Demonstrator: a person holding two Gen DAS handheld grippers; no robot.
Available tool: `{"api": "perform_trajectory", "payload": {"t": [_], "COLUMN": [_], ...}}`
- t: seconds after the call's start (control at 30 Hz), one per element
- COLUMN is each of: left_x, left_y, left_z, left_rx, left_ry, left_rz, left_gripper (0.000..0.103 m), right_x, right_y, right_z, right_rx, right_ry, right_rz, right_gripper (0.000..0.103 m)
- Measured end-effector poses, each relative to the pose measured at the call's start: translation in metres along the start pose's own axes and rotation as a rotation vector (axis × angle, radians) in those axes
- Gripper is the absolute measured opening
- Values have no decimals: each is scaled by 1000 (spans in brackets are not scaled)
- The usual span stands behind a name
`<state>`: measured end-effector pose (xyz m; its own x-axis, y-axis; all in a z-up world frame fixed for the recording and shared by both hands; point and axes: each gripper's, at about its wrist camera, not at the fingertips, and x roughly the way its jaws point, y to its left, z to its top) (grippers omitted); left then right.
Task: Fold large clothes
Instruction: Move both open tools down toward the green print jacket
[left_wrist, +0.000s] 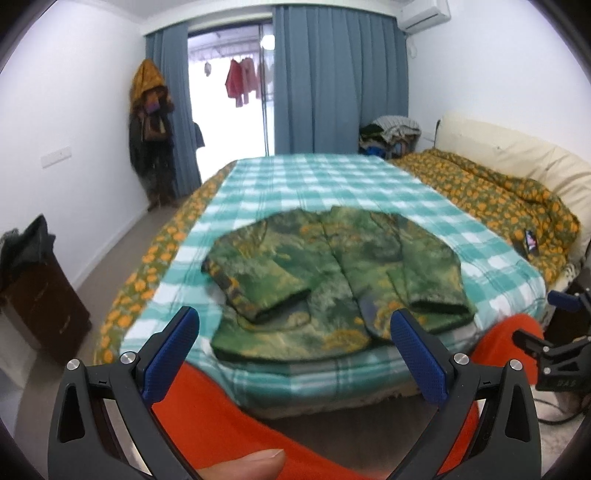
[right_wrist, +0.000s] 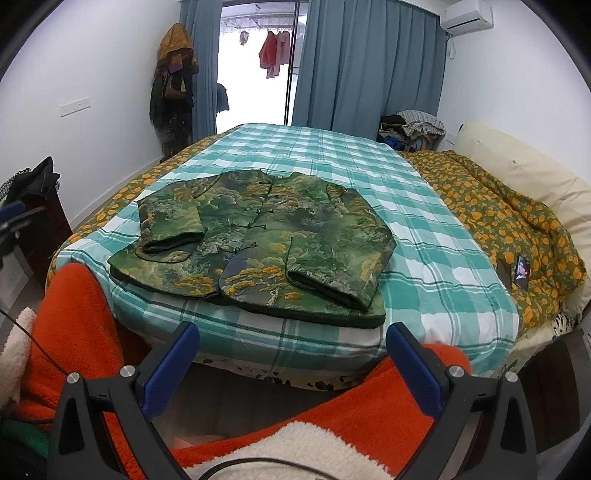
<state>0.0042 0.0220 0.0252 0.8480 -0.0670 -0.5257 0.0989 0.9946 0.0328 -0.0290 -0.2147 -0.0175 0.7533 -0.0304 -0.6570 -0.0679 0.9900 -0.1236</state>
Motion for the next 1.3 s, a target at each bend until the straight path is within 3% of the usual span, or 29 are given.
{"api": "perform_trajectory", "payload": {"t": [0.23, 0.47, 0.67, 0.77, 0.93, 1.07, 1.2, 1.3], "left_x": [30, 42, 60, 75, 101, 124, 137, 150], "left_y": [-4, -8, -10, -15, -16, -17, -17, -14], "left_z": [34, 54, 50, 46, 37, 31, 22, 16], "left_rx": [-9, -38, -45, 7, -7, -34, -26, -38], "left_ry": [-56, -107, -81, -39, 76, 183, 198, 231], "left_rz": [92, 79, 95, 166, 92, 40, 87, 67], "left_gripper": [103, 103, 103, 103, 103, 103, 103, 103], "right_x": [4, -2, 35, 50, 80, 108, 146, 183], "right_y": [-14, -22, -27, -31, -28, -49, -82, -78], "right_z": [34, 50, 36, 32, 24, 22, 26, 32], "right_rx": [-8, -48, -20, -9, -80, -28, 25, -60], "right_ry": [-133, -304, -206, -181, -115, -55, -7, 77], "right_rz": [-71, -36, 82, 100, 112, 147, 117, 140], "right_gripper": [103, 103, 103, 103, 103, 103, 103, 103]}}
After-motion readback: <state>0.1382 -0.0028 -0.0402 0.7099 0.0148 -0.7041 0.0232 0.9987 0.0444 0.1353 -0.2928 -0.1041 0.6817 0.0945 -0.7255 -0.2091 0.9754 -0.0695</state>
